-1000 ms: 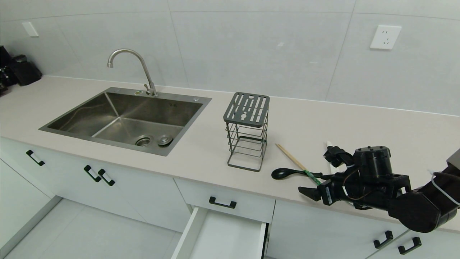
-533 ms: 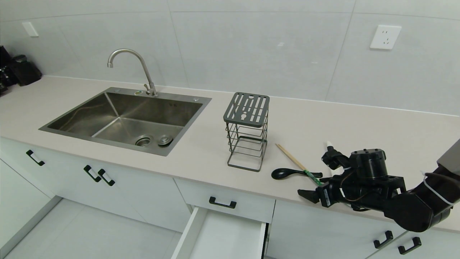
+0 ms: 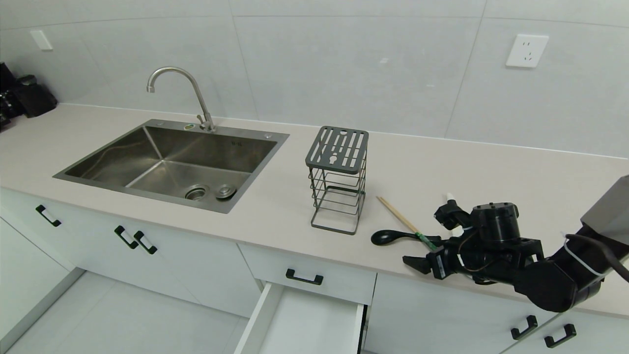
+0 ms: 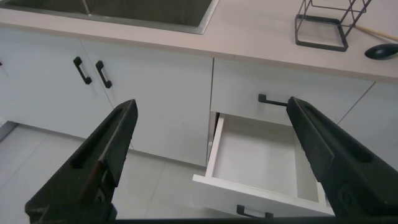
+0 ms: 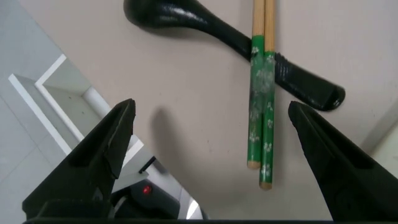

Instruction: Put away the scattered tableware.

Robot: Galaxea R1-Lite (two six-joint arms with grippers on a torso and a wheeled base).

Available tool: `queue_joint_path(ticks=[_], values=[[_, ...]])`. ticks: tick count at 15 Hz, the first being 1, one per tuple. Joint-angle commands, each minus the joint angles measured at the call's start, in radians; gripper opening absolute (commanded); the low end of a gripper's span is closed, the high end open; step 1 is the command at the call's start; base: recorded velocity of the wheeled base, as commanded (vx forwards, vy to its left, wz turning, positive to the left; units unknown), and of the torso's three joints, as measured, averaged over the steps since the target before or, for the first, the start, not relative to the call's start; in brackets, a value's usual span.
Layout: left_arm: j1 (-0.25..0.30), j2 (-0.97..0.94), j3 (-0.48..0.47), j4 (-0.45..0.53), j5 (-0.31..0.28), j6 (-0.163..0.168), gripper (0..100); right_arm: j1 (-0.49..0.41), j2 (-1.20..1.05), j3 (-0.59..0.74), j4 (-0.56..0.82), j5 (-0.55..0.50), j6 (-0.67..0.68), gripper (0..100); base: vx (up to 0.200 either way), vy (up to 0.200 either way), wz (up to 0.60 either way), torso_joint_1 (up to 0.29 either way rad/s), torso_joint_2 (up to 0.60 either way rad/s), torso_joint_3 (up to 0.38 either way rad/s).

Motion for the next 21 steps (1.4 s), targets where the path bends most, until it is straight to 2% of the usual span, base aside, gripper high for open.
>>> queue_joint_path(ticks=[1,2,12,17,21], values=[[0.0,0.001,0.0,0.0,0.0,0.0,100,-0.001,0.015,-0.023,0.001,0.001,0.001,100,0.0,0.0,0.0,0.0,0.0,0.0],[0.0,0.001,0.0,0.0,0.0,0.001,100,-0.003,0.02,-0.025,0.001,0.001,0.001,0,0.0,0.0,0.0,0.0,0.0,0.0],[0.0,0.001,0.0,0.0,0.0,0.0,100,-0.091,-0.013,-0.025,-0.031,-0.009,-0.002,0,0.0,0.0,0.0,0.0,0.0,0.0],[0.0,0.001,0.0,0.0,0.0,0.0,100,-0.052,-0.226,0.107,-0.099,-0.009,-0.005,0,0.0,0.0,0.0,0.0,0.0,0.0],[0.0,0.001,0.0,0.0,0.0,0.001,100,-0.038,-0.414,0.187,-0.102,-0.006,-0.008,0,0.0,0.0,0.0,0.0,0.0,0.0]])
